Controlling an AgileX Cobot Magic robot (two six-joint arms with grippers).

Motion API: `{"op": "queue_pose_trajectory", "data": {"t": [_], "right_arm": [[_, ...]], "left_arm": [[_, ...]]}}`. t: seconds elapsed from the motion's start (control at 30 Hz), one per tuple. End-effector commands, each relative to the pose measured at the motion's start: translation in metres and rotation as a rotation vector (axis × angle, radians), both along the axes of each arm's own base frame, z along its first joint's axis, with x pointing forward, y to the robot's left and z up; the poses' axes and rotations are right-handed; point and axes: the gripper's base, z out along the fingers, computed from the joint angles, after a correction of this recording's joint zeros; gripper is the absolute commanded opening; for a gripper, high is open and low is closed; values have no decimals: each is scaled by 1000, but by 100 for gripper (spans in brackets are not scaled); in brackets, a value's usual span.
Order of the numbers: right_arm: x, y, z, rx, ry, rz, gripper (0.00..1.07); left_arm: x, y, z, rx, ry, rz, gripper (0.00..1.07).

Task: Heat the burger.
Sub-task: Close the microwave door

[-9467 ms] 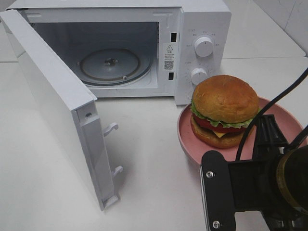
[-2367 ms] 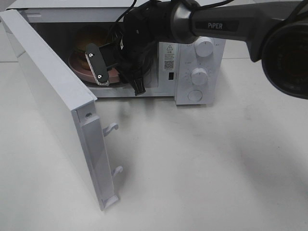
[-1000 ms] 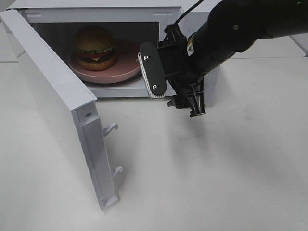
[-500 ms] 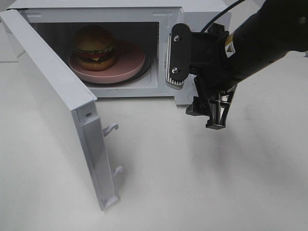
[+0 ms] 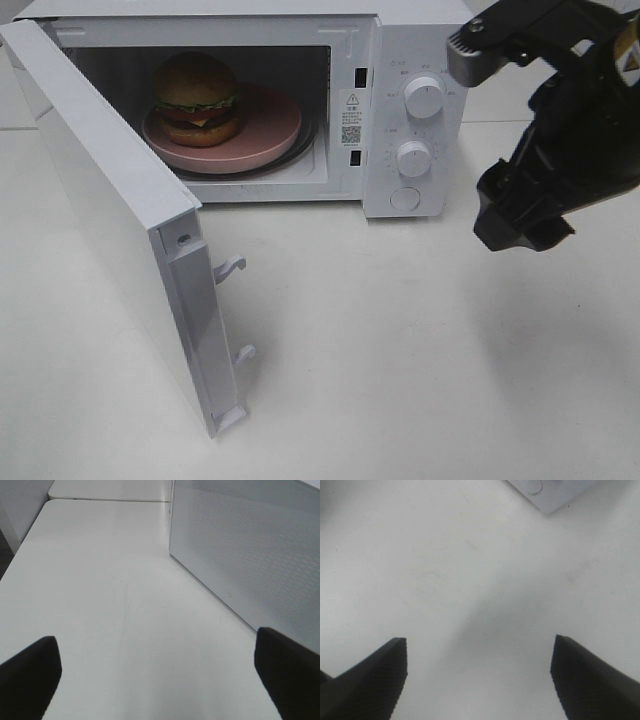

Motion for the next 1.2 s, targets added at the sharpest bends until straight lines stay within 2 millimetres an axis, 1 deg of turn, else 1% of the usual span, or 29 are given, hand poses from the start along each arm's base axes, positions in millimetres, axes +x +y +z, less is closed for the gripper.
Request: {"op": "queue_pose_trajectory", "data": {"t": [0.03,0.07,0.1,0.13,0.2,0.23,0.27,0.3,0.33,0.37,0.43,0.5,0.53,0.57,0.6,0.63,0.67,0.73,0.77,0.8,0.83,0.87,0.9,0.93,0.97,1.03,1.1,1.13,1.2], "right_arm": [[-12,-8,7,14,33,-59,76],[-17,-12,11,16,34,-64,76],[-25,-18,20,27,25,-71,76],[-25,-18,20,27,25,-71,76],[-38,-26,32,51,2,-78,76],[-38,-26,32,51,2,-78,76],[-47,-31,38,68,-2,-84,76],[-47,-31,38,68,-2,-84,76],[-52,-34,42,75,-5,-87,76],[-61,-41,48,85,-17,-92,76],[-65,-44,50,86,-18,-95,76],[-79,-54,58,99,-36,-102,76],[-79,-54,58,99,-36,-102,76],[-88,-60,62,111,-51,-105,76],[-92,-63,64,118,-61,-107,76],[-92,-63,64,118,-61,-107,76],[-100,-69,65,131,-84,-106,76],[-104,-72,62,134,-88,-105,76],[-113,-79,55,134,-93,-106,76],[-116,-81,50,132,-91,-111,76],[-116,-81,50,132,-91,-111,76],[-123,-88,41,133,-86,-136,76],[-125,-92,37,133,-89,-157,76],[-125,-92,37,133,-89,-157,76],[-130,-99,30,136,-104,-198,76],[-133,-103,27,141,-118,-223,76],[-141,-112,20,161,-160,-284,76],[-141,-112,20,161,-160,-284,76],[-151,-117,15,194,-194,-323,76]], "left_arm": [[-3,0,-1,0,-15,-7,98],[-3,0,-1,0,-15,-7,98],[-3,0,-1,0,-15,-7,98],[-3,0,-1,0,-15,-7,98],[-3,0,-1,0,-15,-7,98],[-3,0,-1,0,-15,-7,98],[-3,0,-1,0,-15,-7,98],[-3,0,-1,0,-15,-7,98],[-3,0,-1,0,-15,-7,98],[-3,0,-1,0,-15,-7,98],[-3,0,-1,0,-15,-7,98],[-3,0,-1,0,-15,-7,98],[-3,0,-1,0,-15,-7,98],[-3,0,-1,0,-15,-7,98],[-3,0,-1,0,-15,-7,98],[-3,0,-1,0,-15,-7,98],[-3,0,-1,0,-15,-7,98],[-3,0,-1,0,-15,-7,98],[-3,0,-1,0,-15,-7,98],[-3,0,-1,0,-15,-7,98],[-3,0,-1,0,-15,-7,98],[-3,0,-1,0,-15,-7,98],[-3,0,-1,0,-15,-7,98],[-3,0,-1,0,-15,-7,98],[-3,0,-1,0,-15,-7,98],[-3,0,-1,0,-15,-7,98],[-3,0,-1,0,-15,-7,98],[-3,0,-1,0,-15,-7,98],[-3,0,-1,0,-15,-7,98]]}}
